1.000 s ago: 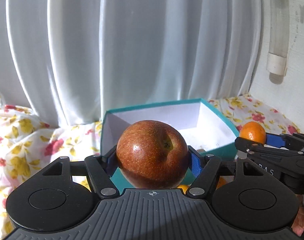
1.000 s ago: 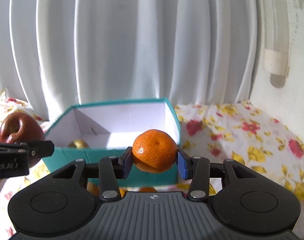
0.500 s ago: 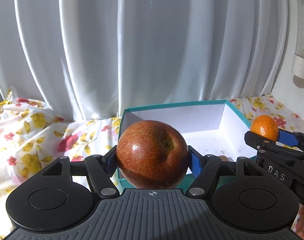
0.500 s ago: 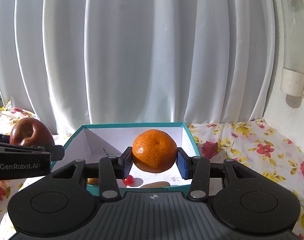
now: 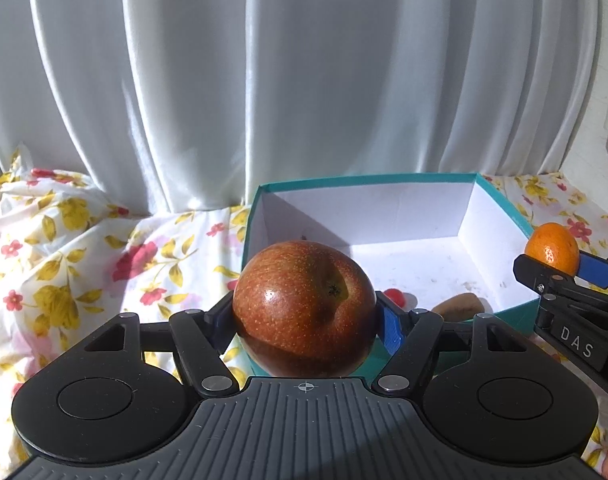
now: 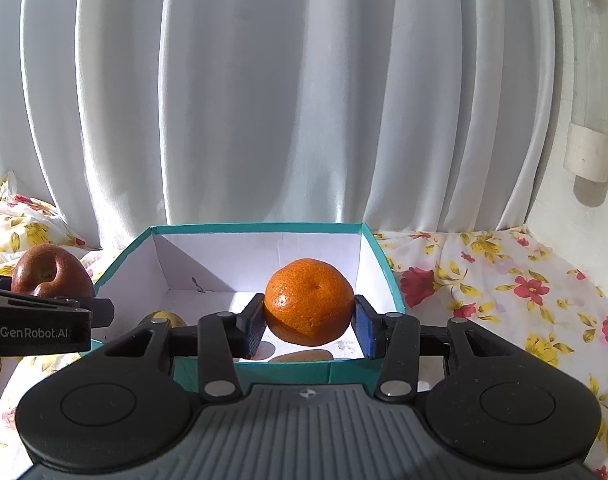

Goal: Organize fruits
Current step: 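Lift the apple and tangerine and carry both over the teal box, then open the left tool to drop the apple while the right tool releases the tangerine into the box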

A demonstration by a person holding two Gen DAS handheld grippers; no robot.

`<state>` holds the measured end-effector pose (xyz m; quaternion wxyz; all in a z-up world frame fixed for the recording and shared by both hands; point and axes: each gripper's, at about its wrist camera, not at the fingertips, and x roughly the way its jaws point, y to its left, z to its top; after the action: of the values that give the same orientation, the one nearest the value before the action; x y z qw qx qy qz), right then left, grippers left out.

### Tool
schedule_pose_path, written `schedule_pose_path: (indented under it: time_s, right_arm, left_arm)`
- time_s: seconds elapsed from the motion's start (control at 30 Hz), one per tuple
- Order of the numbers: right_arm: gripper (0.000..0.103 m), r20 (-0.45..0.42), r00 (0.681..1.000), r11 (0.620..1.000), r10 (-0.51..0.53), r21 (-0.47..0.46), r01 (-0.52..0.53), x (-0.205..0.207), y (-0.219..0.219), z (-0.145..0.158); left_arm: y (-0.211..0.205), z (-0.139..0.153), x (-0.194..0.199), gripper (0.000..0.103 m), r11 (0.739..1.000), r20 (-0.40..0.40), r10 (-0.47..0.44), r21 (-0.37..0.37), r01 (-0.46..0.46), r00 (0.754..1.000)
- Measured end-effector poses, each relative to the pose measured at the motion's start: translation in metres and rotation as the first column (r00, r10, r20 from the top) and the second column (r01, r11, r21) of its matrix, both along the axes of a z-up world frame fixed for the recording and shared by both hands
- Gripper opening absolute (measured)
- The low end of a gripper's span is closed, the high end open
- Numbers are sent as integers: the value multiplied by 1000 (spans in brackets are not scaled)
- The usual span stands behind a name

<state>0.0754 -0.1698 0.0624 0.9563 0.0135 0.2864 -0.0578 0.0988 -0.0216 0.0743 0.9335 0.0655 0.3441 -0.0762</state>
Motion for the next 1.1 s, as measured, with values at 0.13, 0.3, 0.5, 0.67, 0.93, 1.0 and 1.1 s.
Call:
schedule_pose_path:
  time_s: [0.13,0.3,0.5,0.67,0.93,1.0,1.1]
  right_arm:
    - [45,8,1000,1000,4,-22,-3,5,1,-6]
    - [45,9,1000,1000,13,-23,-12,11,2,-16]
    - [45,-12,1000,999,8,-32,-8,17,2,-28]
    - [45,-24,1000,999,9,-32,-10,20,1,-34]
    - [45,-47,999,1000,1,-23,-2,24,0,-46]
    - [45,-47,999,1000,1,-28,-2,25,1,-47]
    - [45,-50,999,999,0,-38,-2,28,1,-49]
  left_arm:
    - [1,-5,6,74,1000,-14,3,0,-3,1000]
    - [0,-11,12,74,1000,-18,-2,4,2,1000]
    - [0,-20,19,74,1000,-39,-4,5,5,999]
    - [-1,-25,23,74,1000,-39,-5,8,6,999]
    - [-3,-31,29,74,1000,-24,-4,13,5,1000]
    - [-4,-33,30,74,1000,-24,-2,11,2,1000]
    - [-4,-36,34,74,1000,-35,-10,1,10,999]
